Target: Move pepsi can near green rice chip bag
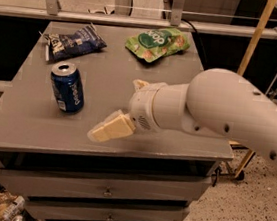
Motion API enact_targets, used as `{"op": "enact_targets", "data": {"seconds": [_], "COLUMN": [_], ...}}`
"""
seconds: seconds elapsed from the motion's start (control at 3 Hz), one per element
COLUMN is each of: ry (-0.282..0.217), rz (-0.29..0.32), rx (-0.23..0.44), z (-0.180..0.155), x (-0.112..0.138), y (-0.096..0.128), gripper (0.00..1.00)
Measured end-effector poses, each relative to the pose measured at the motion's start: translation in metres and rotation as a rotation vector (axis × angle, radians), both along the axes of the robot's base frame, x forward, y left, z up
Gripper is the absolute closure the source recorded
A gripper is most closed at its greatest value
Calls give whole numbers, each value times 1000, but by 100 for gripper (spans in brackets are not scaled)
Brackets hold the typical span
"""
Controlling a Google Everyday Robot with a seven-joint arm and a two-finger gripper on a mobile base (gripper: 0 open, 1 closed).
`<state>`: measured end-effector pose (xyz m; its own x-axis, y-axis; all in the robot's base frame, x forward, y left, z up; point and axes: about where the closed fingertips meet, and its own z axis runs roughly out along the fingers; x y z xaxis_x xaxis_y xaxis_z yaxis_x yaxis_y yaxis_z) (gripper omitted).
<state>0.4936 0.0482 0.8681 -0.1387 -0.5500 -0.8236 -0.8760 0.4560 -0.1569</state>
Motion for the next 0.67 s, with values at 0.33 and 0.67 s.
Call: {"op": "enact_targets", "data": {"seconds": [0.33, 0.67], "ry": [-17, -43], "rz": [-32, -50], "rx": [44, 119], "z": [-7, -8], "x": [8, 20], "y": [25, 56], "gripper": [0, 0]}}
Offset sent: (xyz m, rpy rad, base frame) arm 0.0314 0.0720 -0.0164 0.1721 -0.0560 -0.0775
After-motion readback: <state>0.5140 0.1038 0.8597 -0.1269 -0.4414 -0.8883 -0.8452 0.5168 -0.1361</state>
